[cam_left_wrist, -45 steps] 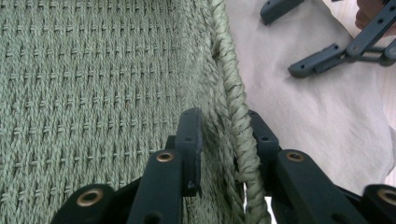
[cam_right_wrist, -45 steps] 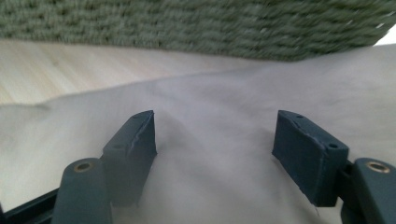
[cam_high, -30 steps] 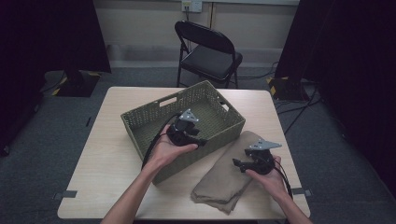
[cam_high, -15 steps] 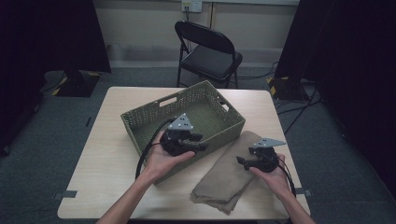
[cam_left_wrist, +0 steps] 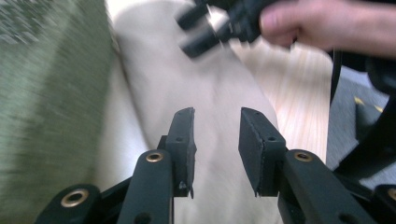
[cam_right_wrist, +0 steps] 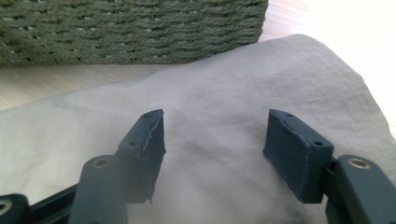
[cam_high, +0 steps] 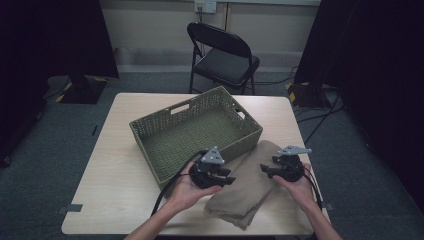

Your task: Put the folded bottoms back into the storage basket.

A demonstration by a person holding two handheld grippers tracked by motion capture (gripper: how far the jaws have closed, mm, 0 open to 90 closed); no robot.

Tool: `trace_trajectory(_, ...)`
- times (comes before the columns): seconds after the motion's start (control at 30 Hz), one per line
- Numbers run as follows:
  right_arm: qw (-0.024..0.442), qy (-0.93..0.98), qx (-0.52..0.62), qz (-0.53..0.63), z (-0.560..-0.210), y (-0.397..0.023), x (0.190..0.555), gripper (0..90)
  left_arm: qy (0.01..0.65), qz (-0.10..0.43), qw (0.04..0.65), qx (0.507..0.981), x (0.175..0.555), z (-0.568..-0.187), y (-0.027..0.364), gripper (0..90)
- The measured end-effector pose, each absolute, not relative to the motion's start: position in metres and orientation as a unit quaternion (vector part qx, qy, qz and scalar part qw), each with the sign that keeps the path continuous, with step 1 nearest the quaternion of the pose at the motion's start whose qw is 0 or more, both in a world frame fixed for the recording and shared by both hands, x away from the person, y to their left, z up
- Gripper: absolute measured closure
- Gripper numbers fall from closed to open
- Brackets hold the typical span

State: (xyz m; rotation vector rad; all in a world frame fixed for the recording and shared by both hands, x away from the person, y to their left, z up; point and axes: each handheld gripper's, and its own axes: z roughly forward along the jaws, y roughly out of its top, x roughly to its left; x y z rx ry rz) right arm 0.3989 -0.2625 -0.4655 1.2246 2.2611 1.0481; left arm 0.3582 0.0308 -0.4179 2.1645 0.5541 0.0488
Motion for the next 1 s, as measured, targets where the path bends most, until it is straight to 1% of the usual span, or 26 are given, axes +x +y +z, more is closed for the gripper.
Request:
trace_trajectory(0.07,0.181,0.806,0.432,0.361,-0.469,-0.262,0.4,37.6,0.224,0.003,0.426,0.877,0.357,-0.436,0.022,65.3)
trace_trajectory(0.1,0.181,0.806,0.432,0.361,-0.469,-0.262,0.4,37.6,0.224,0.003,0.426,0.877,0.357,-0.436,0.022,65.1)
trace_trajectory(0.2,0.183,0.812,0.43,0.351,-0.473,-0.26,0.4,37.2,0.23,-0.005,0.396,0.889,0.358,-0.457,0.012,63.7)
trace_trajectory(0.27,0.182,0.818,0.428,0.339,-0.477,-0.257,0.4,36.2,0.231,-0.017,0.394,0.89,0.358,-0.469,0.004,62.5)
trace_trajectory(0.3,0.18,0.817,0.429,0.341,-0.477,-0.257,0.401,36.3,0.227,-0.02,0.383,0.895,0.357,-0.478,-0.001,62.4)
trace_trajectory(0.43,0.177,0.814,0.434,0.343,-0.478,-0.258,0.399,36.3,0.224,-0.024,0.38,0.897,0.355,-0.482,0.0,62.2)
trace_trajectory(0.6,0.166,0.816,0.437,0.339,-0.478,-0.257,0.393,36.3,0.23,-0.02,0.379,0.896,0.353,-0.488,0.015,63.4)
trace_trajectory(0.67,0.158,0.823,0.431,0.333,-0.478,-0.254,0.385,36.3,0.237,-0.02,0.38,0.894,0.352,-0.489,0.02,65.6)
trace_trajectory(1.0,0.145,0.845,0.398,0.326,-0.476,-0.234,0.363,35.6,0.242,-0.014,0.357,0.902,0.345,-0.484,0.051,66.5)
